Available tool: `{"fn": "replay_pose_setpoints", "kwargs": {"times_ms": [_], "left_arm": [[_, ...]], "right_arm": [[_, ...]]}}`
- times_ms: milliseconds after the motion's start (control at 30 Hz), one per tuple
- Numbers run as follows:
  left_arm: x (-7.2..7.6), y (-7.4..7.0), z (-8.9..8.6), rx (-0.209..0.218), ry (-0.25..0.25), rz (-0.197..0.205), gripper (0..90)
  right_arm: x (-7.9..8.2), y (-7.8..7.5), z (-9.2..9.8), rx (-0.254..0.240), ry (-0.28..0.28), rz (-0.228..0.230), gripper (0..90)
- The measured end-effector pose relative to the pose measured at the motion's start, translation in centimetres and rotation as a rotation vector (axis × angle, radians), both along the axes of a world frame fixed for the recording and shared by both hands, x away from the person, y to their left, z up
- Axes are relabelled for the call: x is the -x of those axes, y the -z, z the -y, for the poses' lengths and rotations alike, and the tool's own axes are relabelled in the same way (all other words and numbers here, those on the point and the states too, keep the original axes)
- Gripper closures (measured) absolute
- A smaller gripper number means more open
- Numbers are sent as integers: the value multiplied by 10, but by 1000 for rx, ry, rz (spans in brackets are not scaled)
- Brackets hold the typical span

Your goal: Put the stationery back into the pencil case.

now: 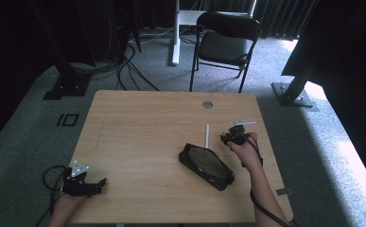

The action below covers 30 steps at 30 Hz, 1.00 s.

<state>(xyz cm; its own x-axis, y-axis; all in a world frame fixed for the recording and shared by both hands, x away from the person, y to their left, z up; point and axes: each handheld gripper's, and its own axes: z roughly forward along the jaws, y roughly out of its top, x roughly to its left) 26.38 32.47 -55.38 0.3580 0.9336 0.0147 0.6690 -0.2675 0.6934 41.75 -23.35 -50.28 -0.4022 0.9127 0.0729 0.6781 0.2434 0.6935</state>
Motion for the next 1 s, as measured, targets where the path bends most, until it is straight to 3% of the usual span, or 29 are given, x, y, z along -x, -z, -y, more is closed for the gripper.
{"fn": "replay_pose_setpoints", "kwargs": {"times_ms": [533, 1000], "left_arm": [[0, 0, 0, 0, 0, 0, 4], [0, 0, 0, 0, 0, 0, 4]], "right_arm": [[24, -33, 9, -34, -71, 58, 684], [47, -56, -2, -70, -178, 87, 684]]}}
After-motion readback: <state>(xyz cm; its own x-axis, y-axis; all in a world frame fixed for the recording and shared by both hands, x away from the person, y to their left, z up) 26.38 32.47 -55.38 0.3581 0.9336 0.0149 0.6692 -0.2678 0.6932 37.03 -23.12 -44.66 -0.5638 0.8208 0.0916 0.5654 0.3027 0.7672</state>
